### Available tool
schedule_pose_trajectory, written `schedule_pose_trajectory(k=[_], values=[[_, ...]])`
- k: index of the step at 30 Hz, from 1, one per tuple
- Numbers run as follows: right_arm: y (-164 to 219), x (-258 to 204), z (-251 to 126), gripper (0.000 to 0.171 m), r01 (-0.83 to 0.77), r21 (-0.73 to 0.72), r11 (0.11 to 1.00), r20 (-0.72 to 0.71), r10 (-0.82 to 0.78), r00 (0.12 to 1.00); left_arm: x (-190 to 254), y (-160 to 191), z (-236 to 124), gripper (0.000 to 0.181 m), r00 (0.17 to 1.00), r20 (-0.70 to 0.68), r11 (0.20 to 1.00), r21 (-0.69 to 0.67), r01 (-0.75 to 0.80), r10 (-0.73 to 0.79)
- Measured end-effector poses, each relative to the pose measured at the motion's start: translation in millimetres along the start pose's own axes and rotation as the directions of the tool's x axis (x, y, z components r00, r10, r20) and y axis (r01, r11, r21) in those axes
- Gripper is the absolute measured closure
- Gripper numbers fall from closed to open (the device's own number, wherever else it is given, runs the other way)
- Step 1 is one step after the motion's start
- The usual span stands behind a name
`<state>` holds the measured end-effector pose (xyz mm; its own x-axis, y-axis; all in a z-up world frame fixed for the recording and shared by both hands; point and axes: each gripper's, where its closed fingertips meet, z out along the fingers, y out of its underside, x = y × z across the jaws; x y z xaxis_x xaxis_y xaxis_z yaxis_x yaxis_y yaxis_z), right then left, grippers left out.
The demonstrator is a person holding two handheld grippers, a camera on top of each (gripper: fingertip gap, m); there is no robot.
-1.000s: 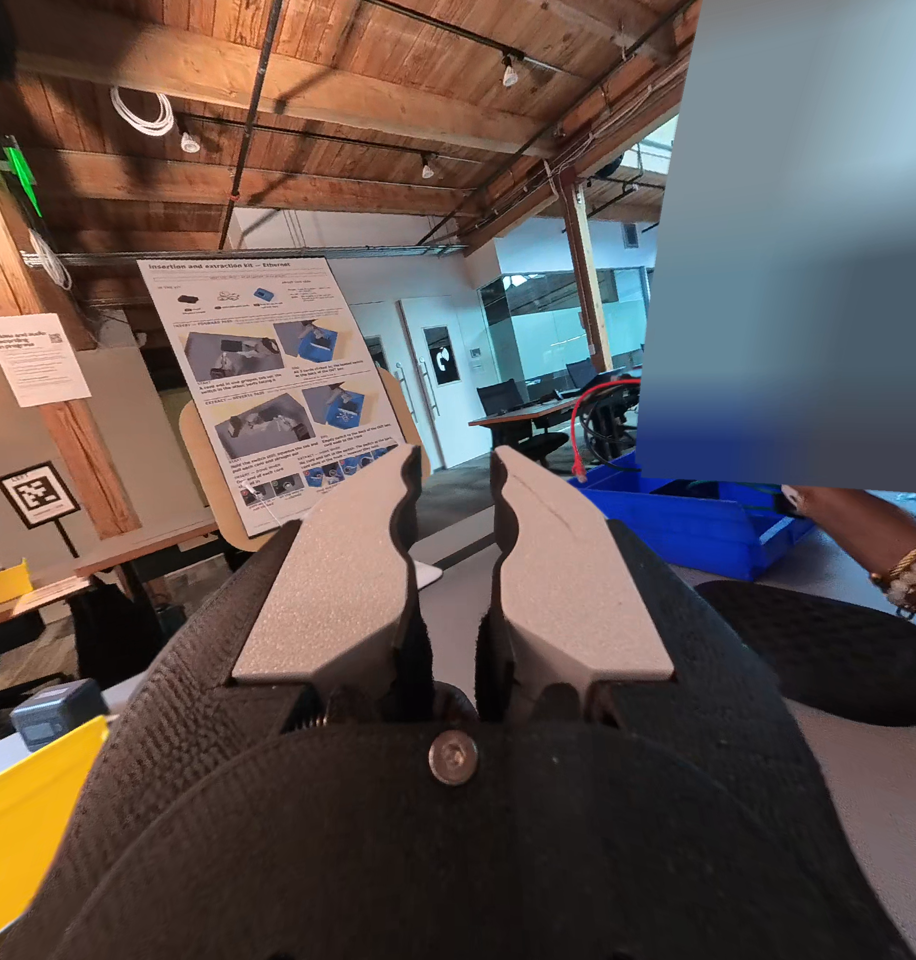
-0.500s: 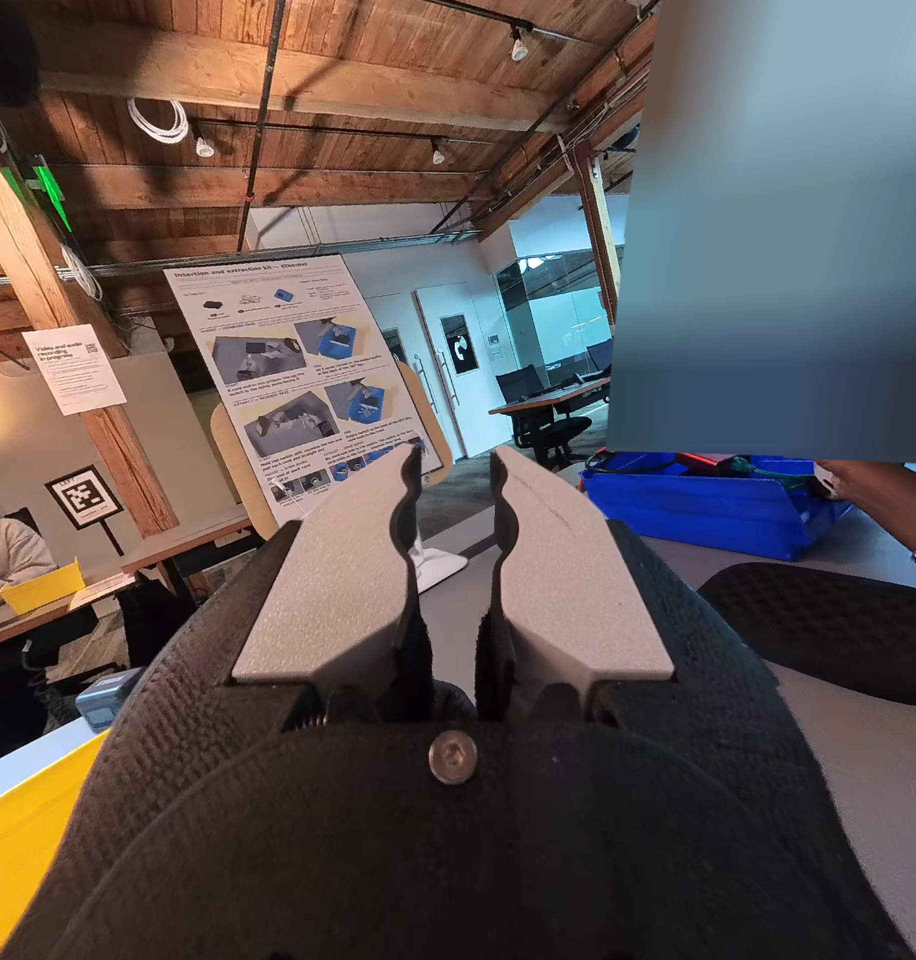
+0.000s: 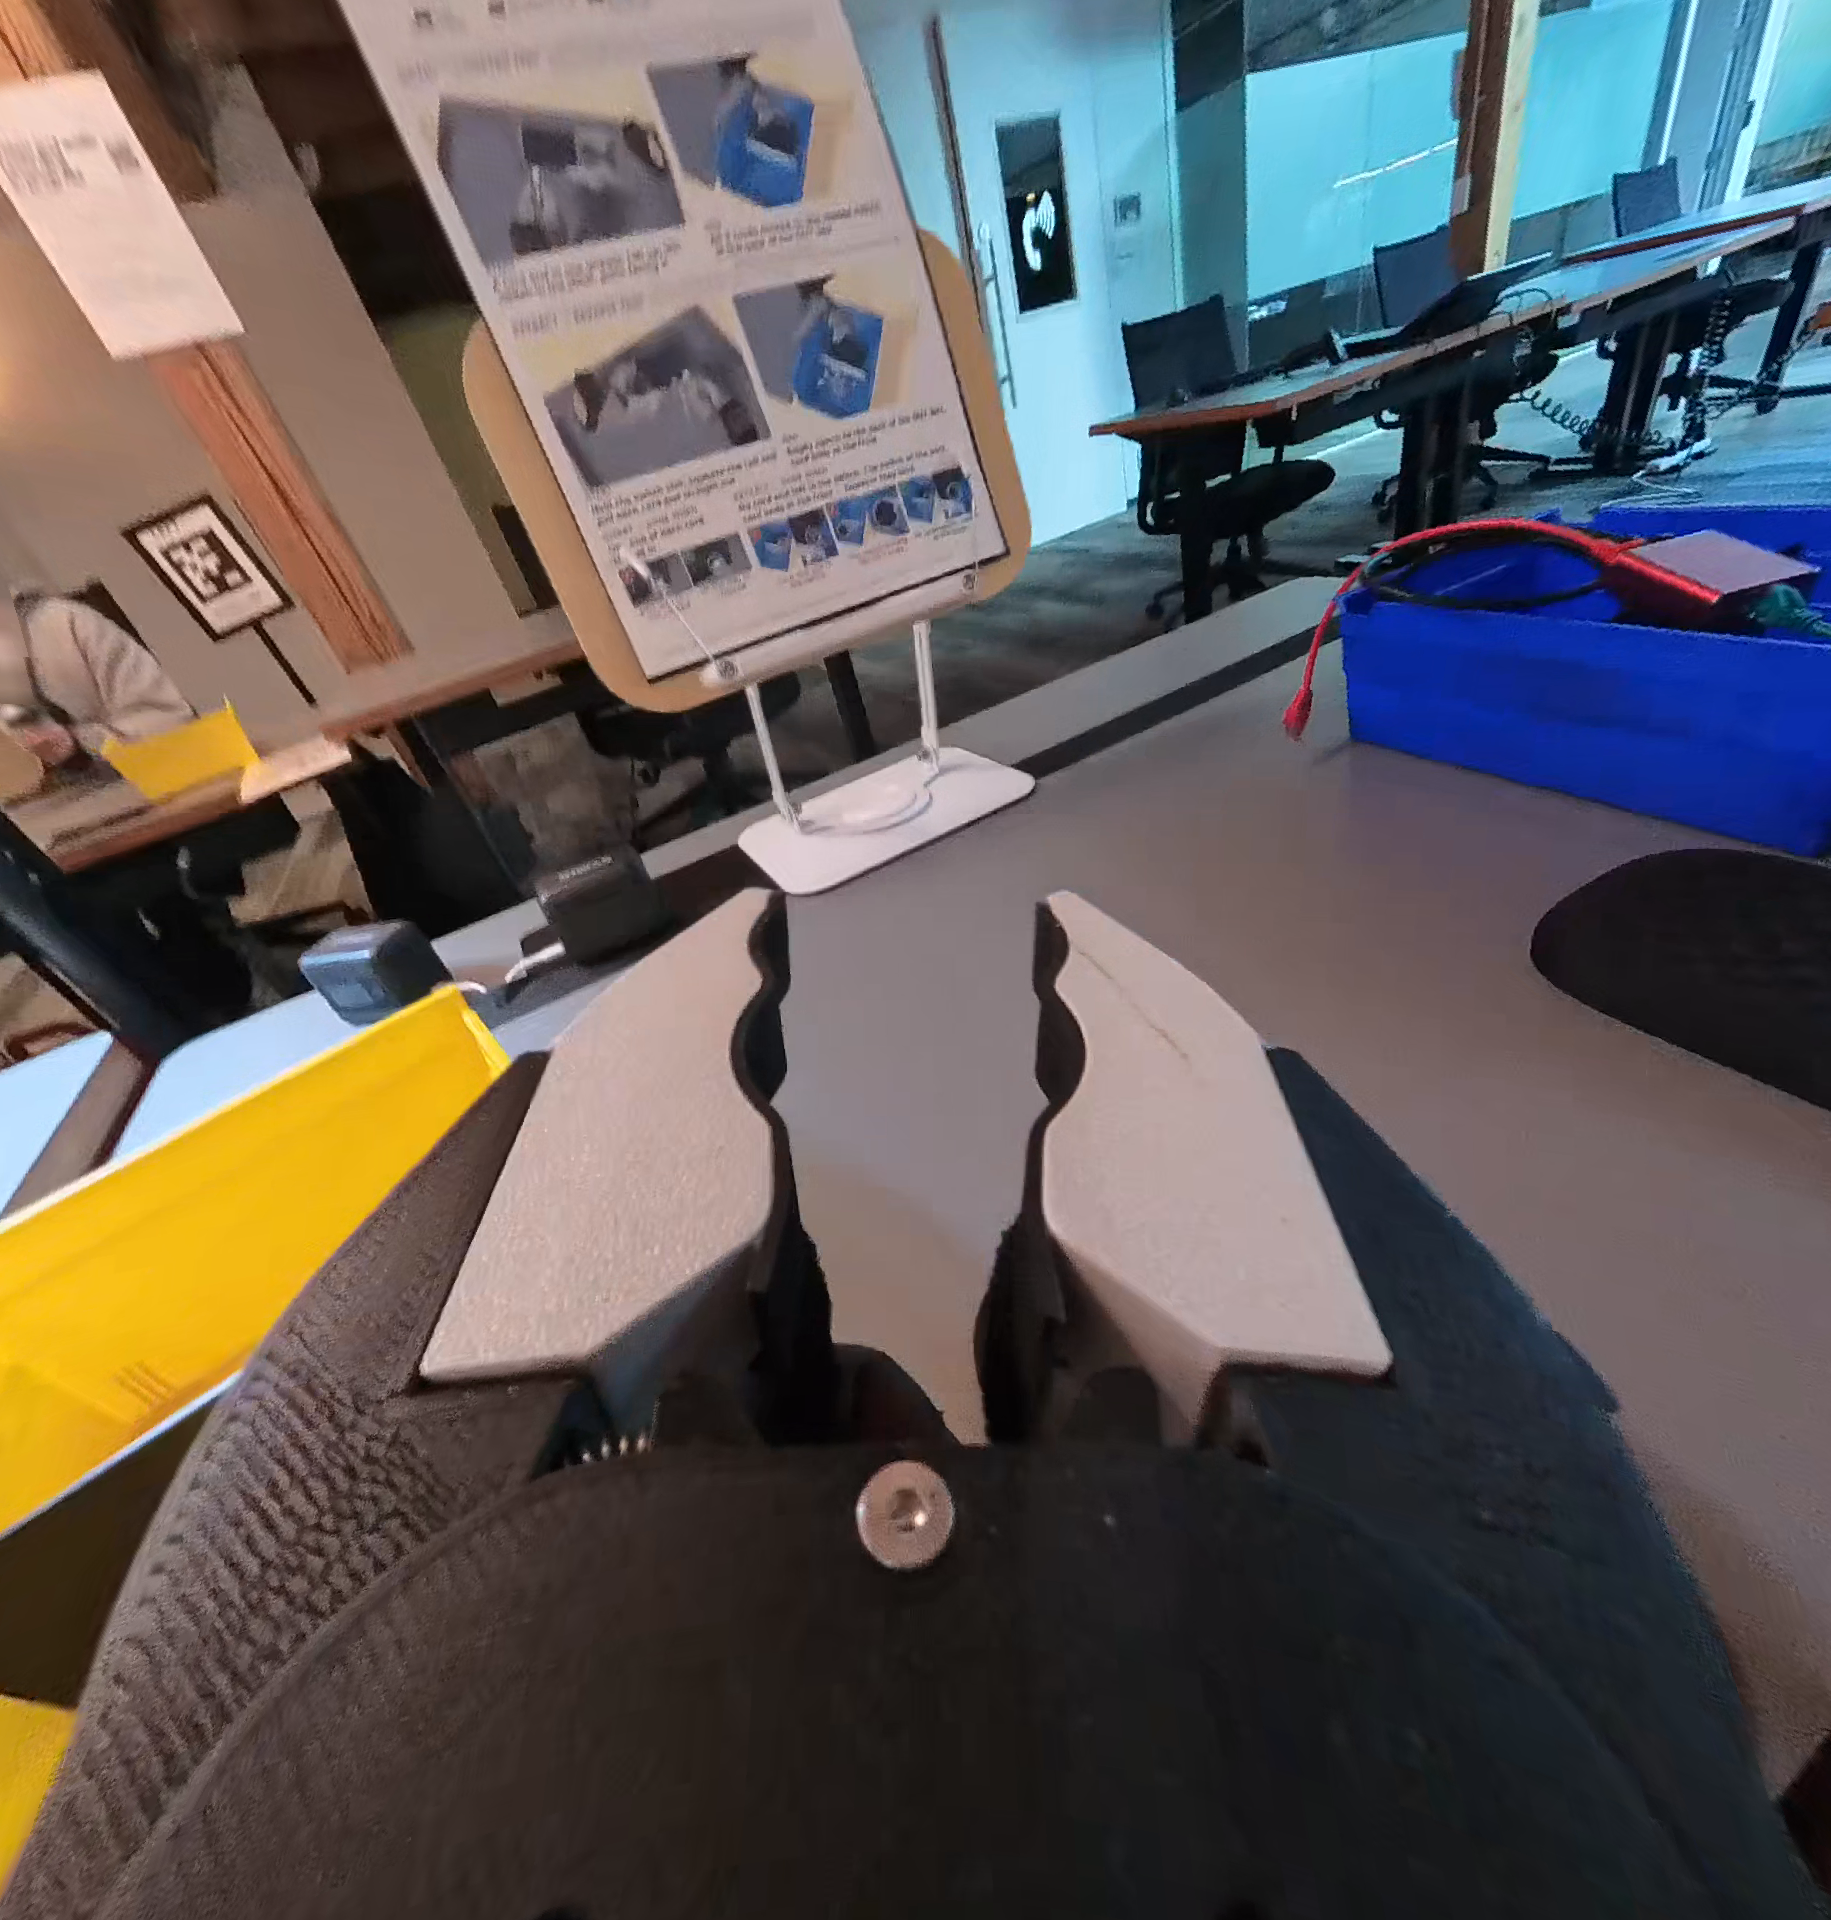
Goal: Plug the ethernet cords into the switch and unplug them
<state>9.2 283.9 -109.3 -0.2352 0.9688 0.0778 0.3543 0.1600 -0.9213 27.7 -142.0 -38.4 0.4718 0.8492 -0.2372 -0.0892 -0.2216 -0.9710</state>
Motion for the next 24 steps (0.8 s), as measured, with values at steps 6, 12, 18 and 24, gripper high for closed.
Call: schedule_pose_trajectory(k=[6, 12, 18, 24], values=[[63.1, -13.6, 28.9, 0.126, 0.114, -0.316, 0.942, 0.066, -0.098, 0.993, -6.3, -3.8, -2.4, 0.134, 0.999, 0.036, 1.0, 0.019, -0.011, 0.011], [53.0, -29.3, 57.1, 0.153, 0.235, -0.315, 0.92, 0.104, -0.213, 0.972, -20.0, -0.2, -8.7, 0.134, 0.997, 0.077, 1.0, 0.008, 0.007, -0.007], [36.3, -72.9, 89.8, 0.148, 0.335, -0.336, 0.88, 0.114, -0.316, 0.942, -29.7, -3.6, -20.0, 0.135, 0.994, 0.105, 1.0, 0.024, -0.014, 0.011], [21.1, -133.8, 112.8, 0.148, 0.434, -0.315, 0.844, 0.198, -0.389, 0.9, -53.0, -2.7, -40.5, 0.135, 0.985, 0.173, 1.0, 0.028, -0.015, 0.01]])
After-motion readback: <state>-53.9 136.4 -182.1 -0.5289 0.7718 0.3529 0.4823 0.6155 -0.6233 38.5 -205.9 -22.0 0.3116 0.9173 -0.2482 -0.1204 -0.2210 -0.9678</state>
